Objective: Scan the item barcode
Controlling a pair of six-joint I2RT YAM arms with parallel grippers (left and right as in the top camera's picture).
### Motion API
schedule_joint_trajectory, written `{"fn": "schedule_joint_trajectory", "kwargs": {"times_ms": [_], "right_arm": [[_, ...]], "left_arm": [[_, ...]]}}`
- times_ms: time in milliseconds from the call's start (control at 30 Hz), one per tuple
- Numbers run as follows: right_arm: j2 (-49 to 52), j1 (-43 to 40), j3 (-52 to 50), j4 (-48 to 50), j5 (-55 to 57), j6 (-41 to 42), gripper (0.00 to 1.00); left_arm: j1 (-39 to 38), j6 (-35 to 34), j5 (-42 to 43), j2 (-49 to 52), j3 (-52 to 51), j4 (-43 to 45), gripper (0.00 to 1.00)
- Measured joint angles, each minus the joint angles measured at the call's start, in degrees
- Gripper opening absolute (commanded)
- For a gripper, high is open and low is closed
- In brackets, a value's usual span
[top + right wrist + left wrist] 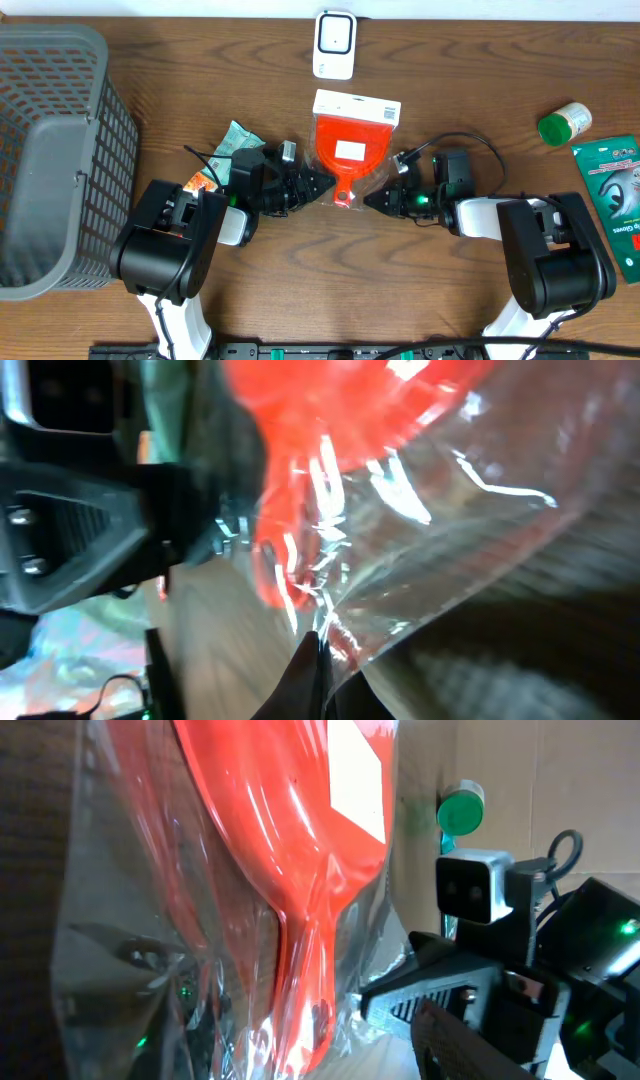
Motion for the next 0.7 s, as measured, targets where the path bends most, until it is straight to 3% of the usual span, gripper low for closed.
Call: {"fn": "schedule_joint_trajectory", "kwargs": {"times_ms": [500, 567, 700], "right_arm": [[-15.8, 0.0, -0.1, -3.4, -3.8, 0.7, 0.01], [-16.5, 0.0, -0.1, -4.4, -3.9, 0.7, 0.01], [-16.5, 0.0, -0.1, -5.9, -3.7, 0.7, 0.01]], "left_arm": [[0.0, 0.9, 0.1, -0.1, 0.0, -0.1, 0.59], [0.0, 1.1, 0.3, -0.1, 0.0, 0.0, 0.65], [0.0, 1.2, 0.4, -0.4, 0.0, 0.1, 0.68]]}}
